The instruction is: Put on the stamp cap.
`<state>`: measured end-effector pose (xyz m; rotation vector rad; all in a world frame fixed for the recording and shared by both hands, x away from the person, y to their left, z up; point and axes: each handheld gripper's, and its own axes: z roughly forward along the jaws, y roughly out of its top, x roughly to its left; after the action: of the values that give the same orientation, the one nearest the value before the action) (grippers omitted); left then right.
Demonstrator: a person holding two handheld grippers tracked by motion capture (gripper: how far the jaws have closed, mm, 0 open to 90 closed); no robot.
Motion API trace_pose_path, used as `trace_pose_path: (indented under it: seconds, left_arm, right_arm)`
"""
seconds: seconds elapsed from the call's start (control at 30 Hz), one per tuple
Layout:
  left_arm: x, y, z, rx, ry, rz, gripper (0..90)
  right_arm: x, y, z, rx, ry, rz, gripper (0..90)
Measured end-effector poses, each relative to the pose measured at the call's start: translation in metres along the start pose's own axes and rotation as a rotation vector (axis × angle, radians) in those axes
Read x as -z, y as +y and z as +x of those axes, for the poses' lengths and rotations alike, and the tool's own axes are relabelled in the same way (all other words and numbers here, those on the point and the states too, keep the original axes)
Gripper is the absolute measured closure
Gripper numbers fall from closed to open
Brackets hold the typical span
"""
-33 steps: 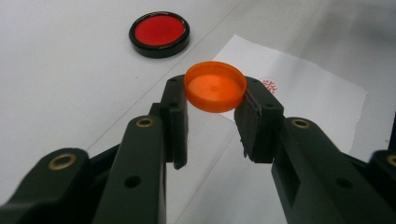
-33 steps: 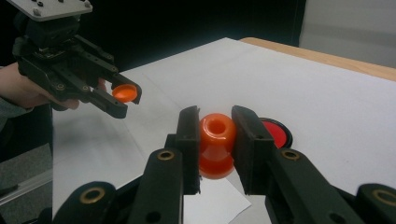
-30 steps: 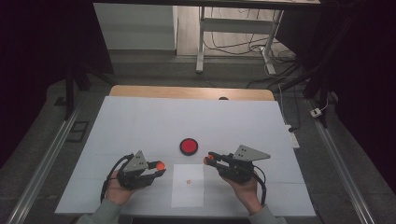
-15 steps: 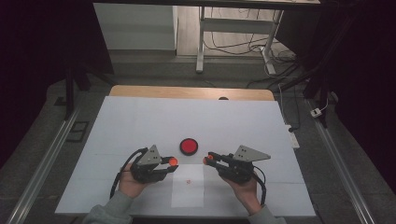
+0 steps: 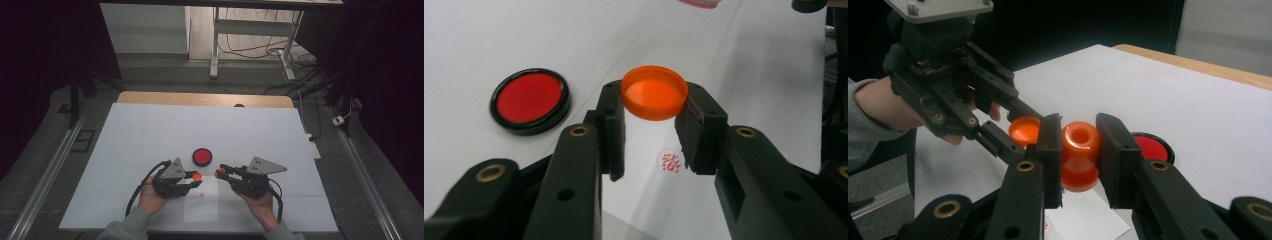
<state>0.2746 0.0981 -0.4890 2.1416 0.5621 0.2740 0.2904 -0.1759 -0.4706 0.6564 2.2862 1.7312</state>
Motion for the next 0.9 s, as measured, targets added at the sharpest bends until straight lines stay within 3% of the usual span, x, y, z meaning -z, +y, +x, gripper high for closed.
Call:
trace_pose_path:
  seconds: [0.53, 0.9]
  left_arm:
    - [-0.019, 0.005, -0.009, -0.017, -0.026, 0.025, 65.3]
    - [-0.023, 0.007, -0.012, -0.027, -0.030, 0.028, 65.3]
  right_arm:
    - [-0.003, 0.000, 0.004, 0.002, 0.015, 0.003, 72.8]
    - [-0.012, -0.001, 0.010, 0.003, 0.041, 0.015, 72.8]
